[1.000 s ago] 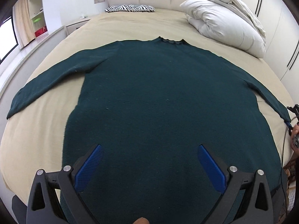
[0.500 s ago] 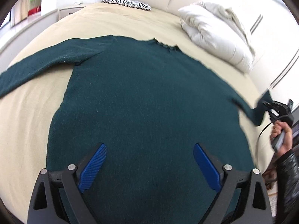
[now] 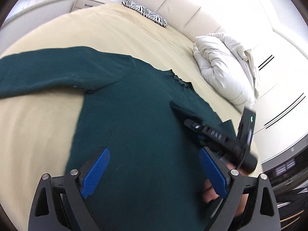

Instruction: Fold small clothes

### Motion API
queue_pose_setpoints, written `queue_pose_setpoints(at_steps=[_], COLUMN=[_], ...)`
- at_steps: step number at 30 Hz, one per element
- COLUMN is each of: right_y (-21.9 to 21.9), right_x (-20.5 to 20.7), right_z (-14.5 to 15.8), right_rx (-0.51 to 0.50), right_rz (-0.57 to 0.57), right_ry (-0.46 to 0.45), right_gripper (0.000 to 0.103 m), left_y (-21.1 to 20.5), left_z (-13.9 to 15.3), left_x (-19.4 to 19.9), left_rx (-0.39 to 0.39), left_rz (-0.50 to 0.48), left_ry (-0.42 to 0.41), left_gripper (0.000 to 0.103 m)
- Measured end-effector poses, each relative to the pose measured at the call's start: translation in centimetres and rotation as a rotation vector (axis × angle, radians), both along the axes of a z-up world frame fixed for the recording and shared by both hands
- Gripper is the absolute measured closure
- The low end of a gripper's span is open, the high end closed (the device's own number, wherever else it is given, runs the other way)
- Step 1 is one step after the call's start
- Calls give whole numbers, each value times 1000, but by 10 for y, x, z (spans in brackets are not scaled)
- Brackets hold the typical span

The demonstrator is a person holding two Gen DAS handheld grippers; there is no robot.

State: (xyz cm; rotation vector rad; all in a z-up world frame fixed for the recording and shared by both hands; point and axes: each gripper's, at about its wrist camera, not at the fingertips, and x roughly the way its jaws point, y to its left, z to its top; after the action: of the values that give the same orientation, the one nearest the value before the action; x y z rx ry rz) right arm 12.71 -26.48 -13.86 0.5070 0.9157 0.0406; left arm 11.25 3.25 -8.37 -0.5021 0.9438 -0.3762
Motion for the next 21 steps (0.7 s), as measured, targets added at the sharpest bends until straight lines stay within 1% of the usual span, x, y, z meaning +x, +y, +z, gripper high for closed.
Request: queue_pose_setpoints(at_steps=[1,3,4,5,6,7,8,10,11,12,14,15,16,18,19,20,21], right_y=[6,6,-1,-9,-17,-34,-30,-60,-79,-92,-129,-127,-145,-163,-176,-184,-190], right_x=[5,-3,-9,-15,-22,-34,-48,-73,-82,-86,-99,-116,-123,-125,-128,-130,-130], right_z=[-15,-19,-17,-14,-12,-6,-4,-3,-5,-7,-17,-21,-27,-38,-42,-45,-47], right_rx=[14,46,74,104,133,158,156,172,190,203,253,272,301,354,386,403,413], right_rz=[26,22,16,8,-3,-19,-31,-74,-112,-138,-207,-232,-264,-314,-339,-349,-356], right_ry=[28,-34,-71,-81,-93,-121,-135,-148,-143,-136,-119,-116,-108,-109,-116,-121,-126], right_gripper=[79,60,41,35,33,33,33,33,33,33,32,32,32,32,32,32,32], left_y=[-3,-12,-17,-24,-33,-42,-51,-75,-85,-95,-111,-118,-124,-133,-137,-139,-142], left_z=[-1,-6,-9,-12,-14,-17,-19,-29,-35,-41,-44,-42,-41,-39,-39,-39,-37], left_x=[6,19,26,33,42,50,57,74,81,89,97,100,104,110,111,111,110], left_rx=[-4,-8,-23,-35,-38,-37,-35,-14,-3,13,69,94,119,155,171,180,201], left_rz=[-4,-13,-21,-28,-36,-48,-61,-102,-120,-136,-143,-147,-150,-158,-169,-183,-197], left_ry=[0,8,16,22,31,39,47,86,107,131,126,115,110,115,110,104,90], left_gripper=[8,8,8,8,8,9,13,23,33,37,38,43,49,78,83,94,94])
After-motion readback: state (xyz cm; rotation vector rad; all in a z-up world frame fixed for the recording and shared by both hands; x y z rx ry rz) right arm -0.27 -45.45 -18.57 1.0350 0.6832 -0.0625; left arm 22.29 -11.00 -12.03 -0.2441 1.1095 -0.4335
